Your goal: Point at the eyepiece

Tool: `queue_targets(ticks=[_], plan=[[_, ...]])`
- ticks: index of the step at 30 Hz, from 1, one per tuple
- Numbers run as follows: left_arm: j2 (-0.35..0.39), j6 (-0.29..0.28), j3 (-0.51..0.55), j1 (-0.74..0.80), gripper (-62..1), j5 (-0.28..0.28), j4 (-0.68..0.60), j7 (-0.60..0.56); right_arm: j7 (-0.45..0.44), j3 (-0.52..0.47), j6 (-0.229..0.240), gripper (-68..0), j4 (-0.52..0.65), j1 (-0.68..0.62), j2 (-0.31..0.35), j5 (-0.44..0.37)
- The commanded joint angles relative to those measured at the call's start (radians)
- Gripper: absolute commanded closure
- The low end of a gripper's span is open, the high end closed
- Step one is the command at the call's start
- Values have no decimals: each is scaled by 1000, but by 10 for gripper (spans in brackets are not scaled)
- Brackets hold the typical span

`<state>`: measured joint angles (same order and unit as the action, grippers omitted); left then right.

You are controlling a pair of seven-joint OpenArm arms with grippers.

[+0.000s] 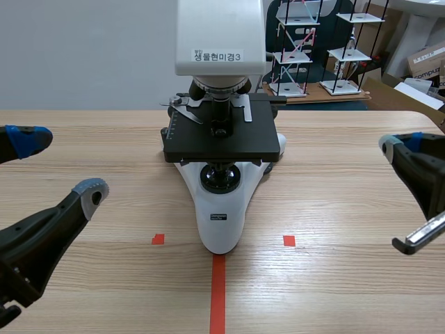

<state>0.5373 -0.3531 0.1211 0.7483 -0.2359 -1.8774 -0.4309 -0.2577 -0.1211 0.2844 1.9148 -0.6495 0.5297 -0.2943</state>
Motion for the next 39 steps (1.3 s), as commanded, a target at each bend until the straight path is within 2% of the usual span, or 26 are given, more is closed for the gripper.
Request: queue_targets(ticks=[1, 4, 6, 11, 15, 20, 24, 31, 39], plan=[[-5, -2, 3, 2, -506, -8, -3, -17, 8, 3, -4, -2, 20, 57, 27, -20], [-5, -2, 3, 2, -506, -8, -3, -17, 34, 3, 0, -2, 36, 113, 52, -77], [-5, -2, 3, 2, -506, -8, -3, -18, 90, 3, -1, -3, 61, 145, 66, -111], [-5, -2, 3, 2, -506, -8, -3, -18, 161, 3, -2, -3, 116, 225, 66, -157], [-5, -2, 3, 2, -506, -8, -3, -18, 288, 3, -8, -3, 175, 329, 65, -197], [-5, -2, 3, 2, -506, -8, -3, -18, 335, 4, -8, -3, 220, 424, 63, -216], [-5, -2, 3, 2, -506, -8, -3, -18, 384, 14, -8, -3, 220, 499, 63, -219], [-5, -2, 3, 2, -506, -8, -3, -21, 399, 81, -8, -3, 199, 608, 80, -214], [-5, -2, 3, 2, -506, -8, -3, -21, 406, 201, -8, -2, 28, 798, 79, -211]])
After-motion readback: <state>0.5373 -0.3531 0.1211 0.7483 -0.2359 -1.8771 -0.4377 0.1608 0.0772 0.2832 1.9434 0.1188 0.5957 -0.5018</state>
